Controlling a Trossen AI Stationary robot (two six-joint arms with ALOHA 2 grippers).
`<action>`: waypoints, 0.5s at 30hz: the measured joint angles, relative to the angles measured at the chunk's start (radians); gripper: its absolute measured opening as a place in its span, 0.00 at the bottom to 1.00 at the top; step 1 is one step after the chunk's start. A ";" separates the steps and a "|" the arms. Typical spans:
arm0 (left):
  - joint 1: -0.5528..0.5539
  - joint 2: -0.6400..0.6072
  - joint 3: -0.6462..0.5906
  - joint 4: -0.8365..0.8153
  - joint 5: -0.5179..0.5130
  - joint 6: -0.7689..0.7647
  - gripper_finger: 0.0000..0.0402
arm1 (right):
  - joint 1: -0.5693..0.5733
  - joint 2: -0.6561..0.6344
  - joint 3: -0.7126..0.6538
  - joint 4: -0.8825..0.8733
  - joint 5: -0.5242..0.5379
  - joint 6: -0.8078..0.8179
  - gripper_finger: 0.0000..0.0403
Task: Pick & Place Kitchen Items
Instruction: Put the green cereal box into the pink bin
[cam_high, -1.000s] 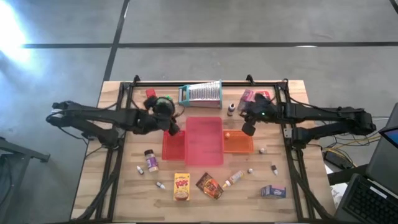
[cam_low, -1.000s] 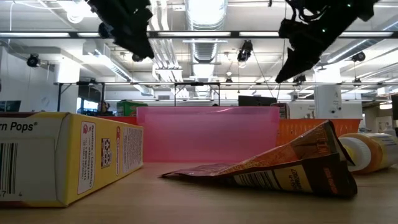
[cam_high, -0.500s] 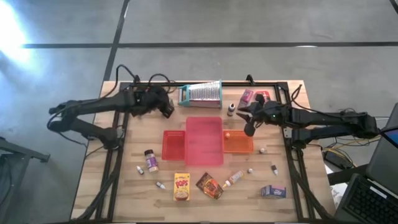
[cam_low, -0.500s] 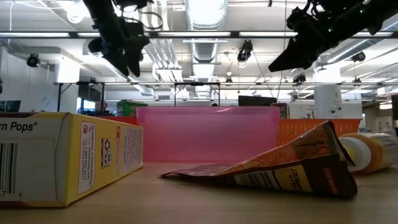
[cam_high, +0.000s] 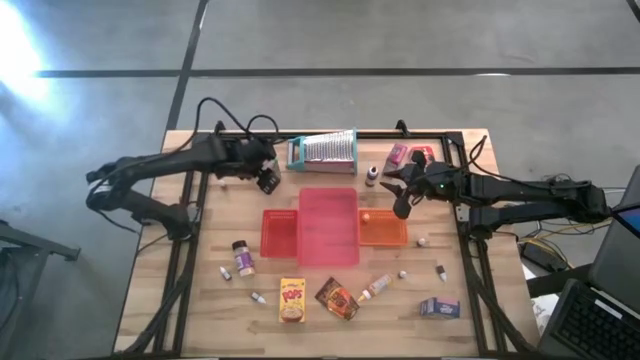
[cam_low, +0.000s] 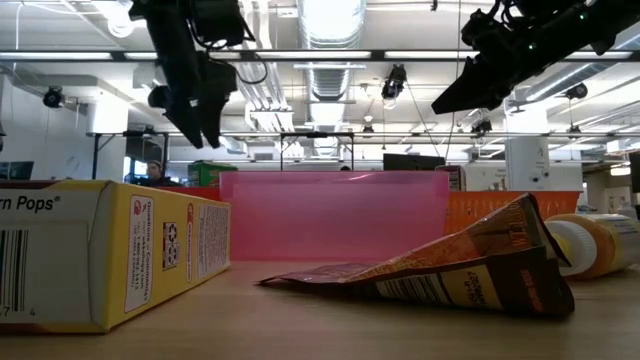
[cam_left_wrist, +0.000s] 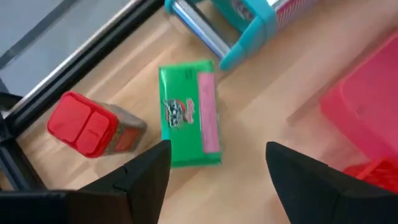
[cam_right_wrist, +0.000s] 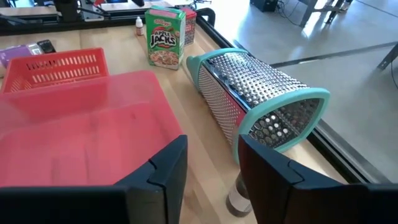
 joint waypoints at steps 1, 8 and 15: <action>0.000 0.006 0.000 -0.007 -0.004 0.000 0.66 | 0.000 0.000 0.000 0.000 0.000 0.000 0.35; 0.016 0.047 0.000 -0.022 -0.018 -0.002 0.66 | 0.000 0.000 0.000 0.001 -0.002 0.000 0.31; 0.031 0.091 0.000 -0.020 -0.018 -0.009 0.66 | 0.000 0.002 0.000 0.002 -0.002 0.000 0.26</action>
